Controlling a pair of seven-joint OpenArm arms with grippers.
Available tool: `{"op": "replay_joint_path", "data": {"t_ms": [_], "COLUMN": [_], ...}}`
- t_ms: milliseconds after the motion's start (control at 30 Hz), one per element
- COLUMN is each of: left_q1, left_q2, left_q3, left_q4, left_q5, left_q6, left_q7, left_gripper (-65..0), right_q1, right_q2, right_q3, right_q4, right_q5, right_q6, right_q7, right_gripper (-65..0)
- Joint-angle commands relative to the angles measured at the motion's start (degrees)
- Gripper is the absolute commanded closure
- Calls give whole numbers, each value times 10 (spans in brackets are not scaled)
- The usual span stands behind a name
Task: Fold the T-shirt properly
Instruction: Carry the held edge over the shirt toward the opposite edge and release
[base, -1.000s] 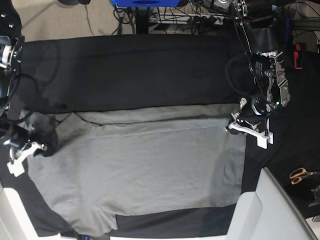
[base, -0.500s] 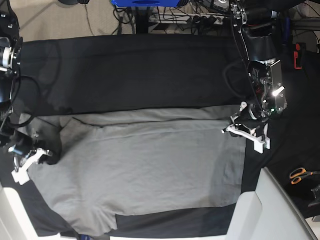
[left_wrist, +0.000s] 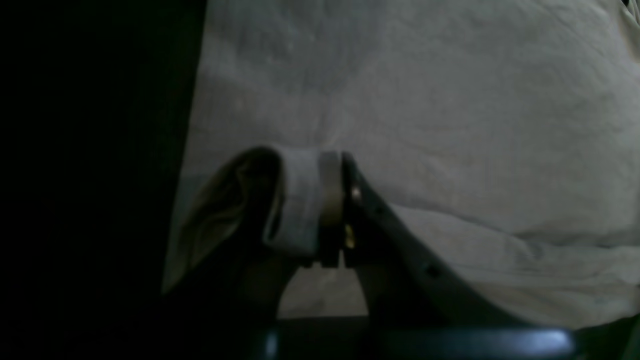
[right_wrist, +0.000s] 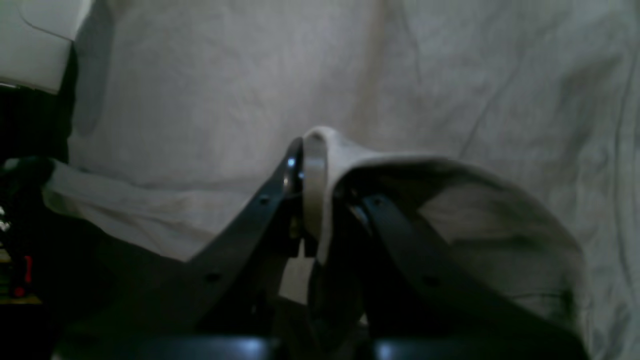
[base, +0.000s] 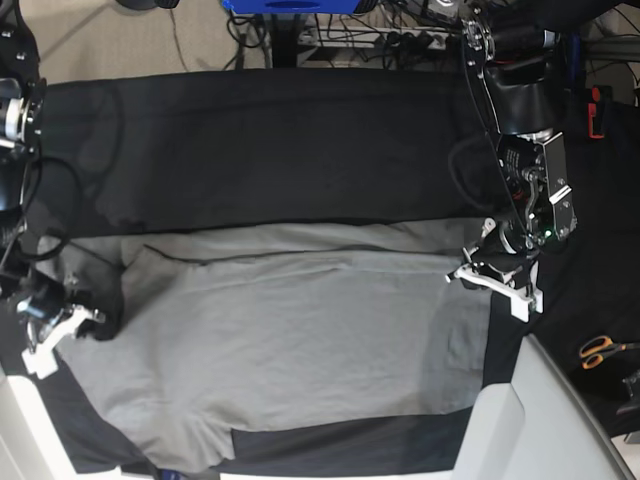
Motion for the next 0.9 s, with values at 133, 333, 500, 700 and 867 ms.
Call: {"op": "replay_joint_path", "data": {"t_ms": [133, 333, 500, 700, 867], "left_q1": [-12, -12, -13, -18, -31], "left_q2": [-5, -5, -6, -7, -15], "left_q3": [0, 0, 0, -1, -8], "left_q4": [9, 9, 8, 8, -4], "left_q5": [-3, -3, -3, -3, -5], "left_q6": [-2, -2, -2, 0, 0], "left_q7": [-11, -11, -11, -11, -11], "left_gripper": [0, 0, 0, 0, -454], "right_q1": [27, 36, 36, 44, 20], "right_q2": [8, 7, 1, 0, 3], "right_q3": [-8, -64, -63, -60, 25], "right_q4": [9, 8, -2, -45, -44], "right_q5": [12, 14, 15, 20, 69], "right_q6": [5, 5, 5, 5, 5], "right_q7": [16, 45, 46, 48, 43], "right_gripper": [-2, -2, -2, -74, -404]}}
